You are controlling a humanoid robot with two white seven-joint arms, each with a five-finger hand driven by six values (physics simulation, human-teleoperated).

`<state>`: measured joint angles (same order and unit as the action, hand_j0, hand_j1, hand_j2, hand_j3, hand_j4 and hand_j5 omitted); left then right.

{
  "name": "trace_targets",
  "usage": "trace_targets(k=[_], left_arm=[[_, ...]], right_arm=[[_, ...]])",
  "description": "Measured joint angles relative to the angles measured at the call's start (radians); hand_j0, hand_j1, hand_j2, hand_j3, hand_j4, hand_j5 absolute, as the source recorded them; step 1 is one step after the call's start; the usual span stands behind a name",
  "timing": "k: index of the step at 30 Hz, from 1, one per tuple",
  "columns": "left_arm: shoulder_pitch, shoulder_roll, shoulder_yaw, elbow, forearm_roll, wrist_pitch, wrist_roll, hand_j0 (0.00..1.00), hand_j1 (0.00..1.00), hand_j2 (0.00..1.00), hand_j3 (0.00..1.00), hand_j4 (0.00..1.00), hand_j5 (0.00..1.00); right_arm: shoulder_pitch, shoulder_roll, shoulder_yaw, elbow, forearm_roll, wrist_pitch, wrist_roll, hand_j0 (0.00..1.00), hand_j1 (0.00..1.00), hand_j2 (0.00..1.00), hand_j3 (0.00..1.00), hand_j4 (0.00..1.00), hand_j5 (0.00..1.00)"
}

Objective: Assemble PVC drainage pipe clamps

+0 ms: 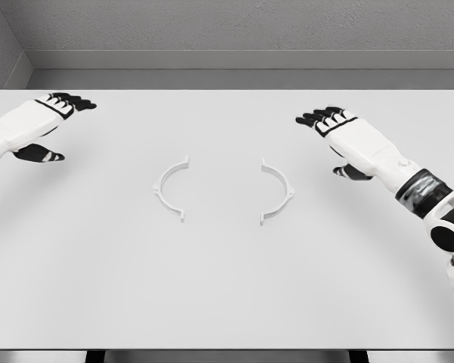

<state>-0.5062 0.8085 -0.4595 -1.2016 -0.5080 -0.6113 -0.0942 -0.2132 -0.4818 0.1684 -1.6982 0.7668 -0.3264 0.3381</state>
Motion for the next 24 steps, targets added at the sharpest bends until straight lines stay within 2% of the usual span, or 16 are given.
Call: trace_targets(k=[4, 10, 17, 20, 24], left_arm=[[0.0, -0.018, -0.011, -0.01, 0.004, 0.0, 0.0, 1.0, 1.0, 1.0, 1.0, 1.0, 1.0], [0.003, -0.052, -0.039, -0.027, 0.007, 0.0, 0.0, 1.0, 1.0, 1.0, 1.0, 1.0, 1.0], [0.017, -0.044, -0.085, -0.113, 0.008, 0.0, 0.0, 1.0, 1.0, 1.0, 1.0, 1.0, 1.0], [0.026, -0.035, -0.092, -0.143, 0.007, 0.0, 0.0, 1.0, 1.0, 1.0, 1.0, 1.0, 1.0], [0.067, -0.011, -0.095, -0.191, 0.007, 0.0, 0.0, 1.0, 1.0, 1.0, 1.0, 1.0, 1.0]], right_arm=[[0.0, 0.0, 0.037, 0.015, 0.006, 0.038, 0.0, 1.0, 1.0, 1.0, 1.0, 1.0, 1.0], [-0.012, -0.002, 0.088, 0.036, 0.008, 0.051, 0.006, 1.0, 1.0, 1.0, 1.0, 1.0, 1.0], [-0.014, 0.0, 0.118, 0.05, 0.008, 0.052, 0.033, 1.0, 1.0, 1.0, 1.0, 1.0, 1.0], [-0.041, 0.002, 0.137, 0.063, 0.007, 0.054, 0.036, 1.0, 1.0, 1.0, 1.0, 1.0, 1.0], [-0.057, 0.01, 0.159, 0.083, 0.008, 0.058, 0.037, 1.0, 1.0, 1.0, 1.0, 1.0, 1.0]])
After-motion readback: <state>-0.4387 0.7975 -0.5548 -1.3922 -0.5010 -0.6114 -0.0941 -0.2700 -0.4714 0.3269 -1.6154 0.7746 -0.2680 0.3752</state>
